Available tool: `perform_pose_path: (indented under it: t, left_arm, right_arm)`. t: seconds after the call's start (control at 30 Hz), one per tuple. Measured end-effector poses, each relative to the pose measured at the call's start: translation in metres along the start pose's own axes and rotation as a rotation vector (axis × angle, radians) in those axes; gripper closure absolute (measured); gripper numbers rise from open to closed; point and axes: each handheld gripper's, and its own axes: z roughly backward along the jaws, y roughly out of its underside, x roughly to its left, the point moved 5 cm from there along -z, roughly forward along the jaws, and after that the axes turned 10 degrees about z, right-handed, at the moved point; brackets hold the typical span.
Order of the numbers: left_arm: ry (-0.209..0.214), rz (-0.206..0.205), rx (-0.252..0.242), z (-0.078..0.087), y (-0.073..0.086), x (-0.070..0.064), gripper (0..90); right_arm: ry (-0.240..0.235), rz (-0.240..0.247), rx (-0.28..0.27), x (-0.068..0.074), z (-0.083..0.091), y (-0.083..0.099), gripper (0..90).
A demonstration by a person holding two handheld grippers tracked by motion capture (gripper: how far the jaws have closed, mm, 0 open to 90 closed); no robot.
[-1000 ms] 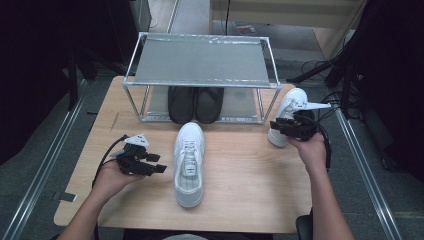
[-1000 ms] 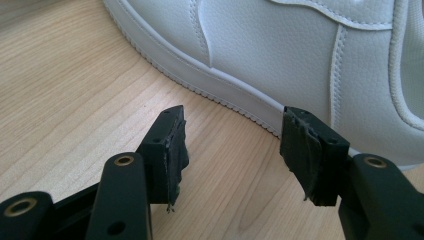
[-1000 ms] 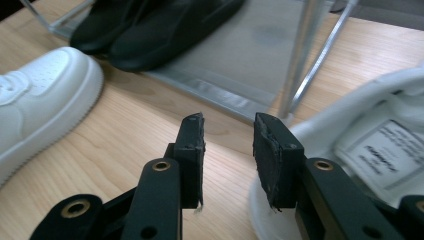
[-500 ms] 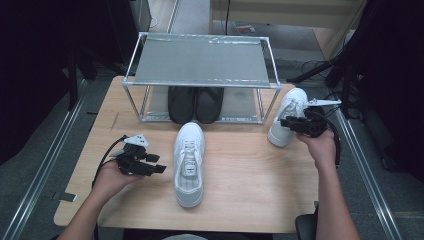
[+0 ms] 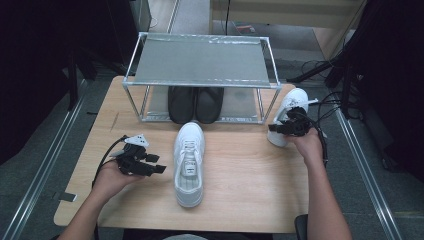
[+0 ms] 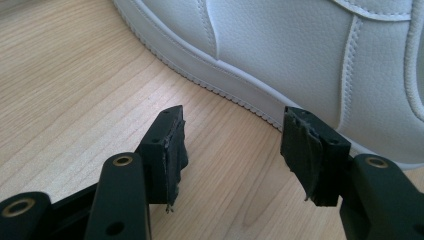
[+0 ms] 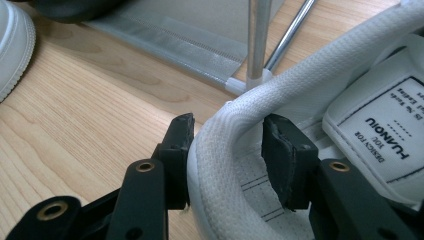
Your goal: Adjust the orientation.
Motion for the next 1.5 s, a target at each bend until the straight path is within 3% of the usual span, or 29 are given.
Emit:
perform_pose_path:
  t: [0.2, 0.4, 0.63, 0.77, 0.83, 1.23, 1.37, 1.5]
  left_arm:
    - [-0.001, -0.001, 0.006, -0.001, 0.0, -0.001, 43.4]
    - [-0.006, 0.003, -0.004, 0.001, 0.0, 0.001, 43.4]
    - [-0.01, 0.015, -0.018, 0.004, -0.001, 0.004, 43.4]
    - [-0.009, 0.016, -0.023, 0.005, -0.002, 0.005, 43.4]
    - [-0.01, 0.013, -0.022, 0.006, -0.003, 0.005, 43.5]
    - [0.001, 0.009, -0.044, 0.007, -0.01, 0.007, 43.5]
    - [0.007, 0.007, -0.051, 0.007, -0.013, 0.008, 43.5]
    - [0.011, 0.0, -0.047, 0.005, -0.018, 0.008, 43.5]
  right_arm:
    - [-0.011, 0.002, -0.009, 0.0, -0.001, 0.003, 58.2]
    - [-0.044, -0.04, -0.003, 0.001, 0.0, 0.003, 65.3]
    - [0.007, 0.015, 0.022, 0.006, 0.003, 0.002, 67.4]
    - [0.064, 0.095, 0.057, 0.012, 0.007, 0.003, 67.8]
    - [0.076, 0.109, 0.069, 0.016, 0.01, 0.004, 68.1]
    - [0.124, 0.123, 0.047, 0.031, 0.037, 0.011, 70.2]
    - [0.092, 0.098, 0.003, 0.037, 0.048, 0.013, 70.5]
    - [0.091, 0.11, -0.002, 0.049, 0.053, 0.014, 70.4]
